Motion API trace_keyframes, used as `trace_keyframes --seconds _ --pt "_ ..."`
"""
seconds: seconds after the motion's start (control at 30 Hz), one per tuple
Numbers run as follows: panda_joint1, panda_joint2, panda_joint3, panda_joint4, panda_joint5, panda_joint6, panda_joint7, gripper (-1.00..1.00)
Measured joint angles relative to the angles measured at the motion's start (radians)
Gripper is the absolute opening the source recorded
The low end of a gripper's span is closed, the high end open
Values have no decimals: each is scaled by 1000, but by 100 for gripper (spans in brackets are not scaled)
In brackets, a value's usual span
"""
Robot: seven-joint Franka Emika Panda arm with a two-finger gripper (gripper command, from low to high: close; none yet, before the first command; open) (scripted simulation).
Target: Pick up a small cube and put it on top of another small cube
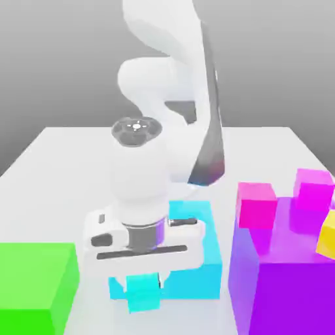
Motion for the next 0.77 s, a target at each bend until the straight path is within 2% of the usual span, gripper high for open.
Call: trace_keyframes --seconds 0.23,0.5,0.63,0.67,0.77 --pt "84 -206 60 127 -27 -300 -139 -100" --pt "191 -416 142 200 -24 -637 -283 -100" --pt "208 -382 161 108 -13 -536 -295 -100" --pt "208 -373 162 90 -13 -510 -295 100" --pt "208 -373 162 90 -13 -510 -295 100"
